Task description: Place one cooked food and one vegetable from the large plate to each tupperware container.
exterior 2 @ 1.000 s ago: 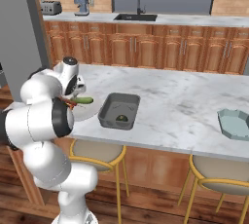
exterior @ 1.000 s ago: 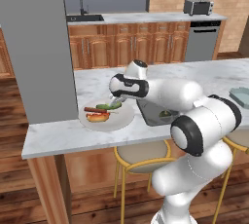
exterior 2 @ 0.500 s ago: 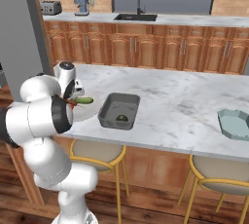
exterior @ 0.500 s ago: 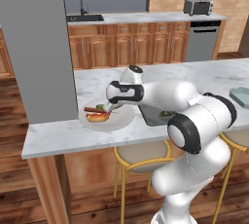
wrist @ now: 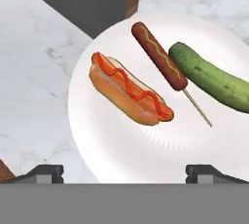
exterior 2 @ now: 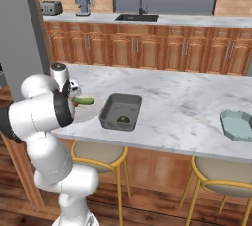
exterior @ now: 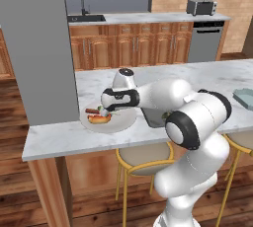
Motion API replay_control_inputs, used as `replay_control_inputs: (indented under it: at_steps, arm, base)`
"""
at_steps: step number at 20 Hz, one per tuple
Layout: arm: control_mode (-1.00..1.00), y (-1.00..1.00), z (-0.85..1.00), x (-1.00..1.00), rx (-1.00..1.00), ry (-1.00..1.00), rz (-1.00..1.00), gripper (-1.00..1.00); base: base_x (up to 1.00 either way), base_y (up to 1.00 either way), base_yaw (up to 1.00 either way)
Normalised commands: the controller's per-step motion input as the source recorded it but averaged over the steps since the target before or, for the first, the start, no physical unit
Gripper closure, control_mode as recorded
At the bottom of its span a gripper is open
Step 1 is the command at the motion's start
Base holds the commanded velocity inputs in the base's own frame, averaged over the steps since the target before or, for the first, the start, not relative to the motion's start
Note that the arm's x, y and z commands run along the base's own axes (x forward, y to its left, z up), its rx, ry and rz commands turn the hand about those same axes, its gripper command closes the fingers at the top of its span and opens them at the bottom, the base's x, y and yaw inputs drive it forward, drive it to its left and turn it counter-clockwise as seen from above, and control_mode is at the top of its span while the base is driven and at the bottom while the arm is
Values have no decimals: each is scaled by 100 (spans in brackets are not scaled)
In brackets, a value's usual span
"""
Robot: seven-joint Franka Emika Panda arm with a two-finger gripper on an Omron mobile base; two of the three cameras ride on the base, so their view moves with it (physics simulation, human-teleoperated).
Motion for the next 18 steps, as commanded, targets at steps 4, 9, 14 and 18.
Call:
replay_control_inputs:
  at_steps: [4, 9, 14, 18]
  arm:
    - [-100, 20, -12, 18, -18, -1, 8, -100]
    - [-100, 21, -5, 11, -14, -1, 10, -100]
    - [-100, 10, -10, 4, -8, 5, 13, -100]
    - [-100, 1, -8, 21, 0, 4, 7, -100]
  base:
    - [0, 0, 0]
    - [0, 0, 0]
    - [0, 0, 0]
    - [0, 0, 0]
